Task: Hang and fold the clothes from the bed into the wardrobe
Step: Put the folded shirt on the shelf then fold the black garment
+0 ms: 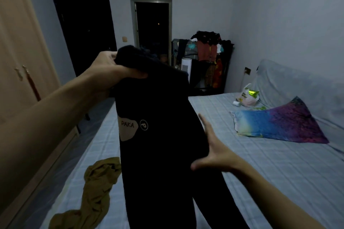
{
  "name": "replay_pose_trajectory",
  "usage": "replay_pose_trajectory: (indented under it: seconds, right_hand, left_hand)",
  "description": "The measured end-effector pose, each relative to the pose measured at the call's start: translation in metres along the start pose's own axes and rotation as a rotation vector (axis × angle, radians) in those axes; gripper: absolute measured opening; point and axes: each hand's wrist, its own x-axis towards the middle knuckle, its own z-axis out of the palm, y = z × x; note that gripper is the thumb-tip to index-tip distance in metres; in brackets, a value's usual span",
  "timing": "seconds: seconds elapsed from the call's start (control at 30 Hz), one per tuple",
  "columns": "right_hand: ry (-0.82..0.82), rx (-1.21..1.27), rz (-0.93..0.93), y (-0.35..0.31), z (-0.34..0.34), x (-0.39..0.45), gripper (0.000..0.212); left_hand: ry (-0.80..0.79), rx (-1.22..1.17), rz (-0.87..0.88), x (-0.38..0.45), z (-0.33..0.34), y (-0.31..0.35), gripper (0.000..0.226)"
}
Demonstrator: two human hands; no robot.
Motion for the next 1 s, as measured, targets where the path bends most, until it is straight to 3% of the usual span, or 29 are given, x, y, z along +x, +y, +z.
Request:
replay_pose_trajectory:
  seconds: [0.03,0.13,0.23,0.33,0.5,0.6,0.83,0.93,1.0]
  right_hand:
    - [0.060,-0.094,-0.017,0.008,0.012,-0.004,0.118]
    - [0.317,0.015,0.057,0.023,0.034,-0.011,0.058]
    - [0.316,0.291,0.146,0.028,0.020,-0.028,0.031]
    - [0.253,0.261,0.151,0.023,-0.001,-0.041,0.027]
    - [0.202,0.157,0.094,-0.003,-0.050,-0.042,0.027]
    - [0.183,0.063,0.076,-0.011,-0.082,-0.041,0.027]
    - [-0.194,0.029,0.208,0.011,-0.159,-0.072,0.027]
    - [-0.148,-0.139,0.208,0.030,-0.171,-0.086,0.013]
    - [-0.072,-0.144,0.205,0.042,-0.171,-0.096,0.006]
  left_hand:
    - [0.005,0.012,0.005,0.002,0.008,0.003,0.052]
    - [-0.042,0.016,0.004,0.003,0.026,0.003,0.056]
    - [-0.121,0.047,-0.008,0.000,0.021,-0.004,0.058]
    - [-0.202,0.090,-0.020,-0.005,0.003,-0.009,0.062]
    - [-0.188,0.046,-0.040,-0.020,-0.013,-0.023,0.045]
    - [-0.149,0.028,-0.046,-0.029,-0.007,-0.027,0.058]
    - [-0.108,0.067,-0.070,-0.047,0.049,-0.032,0.053]
    - [-0.102,0.074,-0.095,-0.051,0.072,-0.034,0.048]
    - [-0.146,0.086,-0.106,-0.052,0.081,-0.037,0.057]
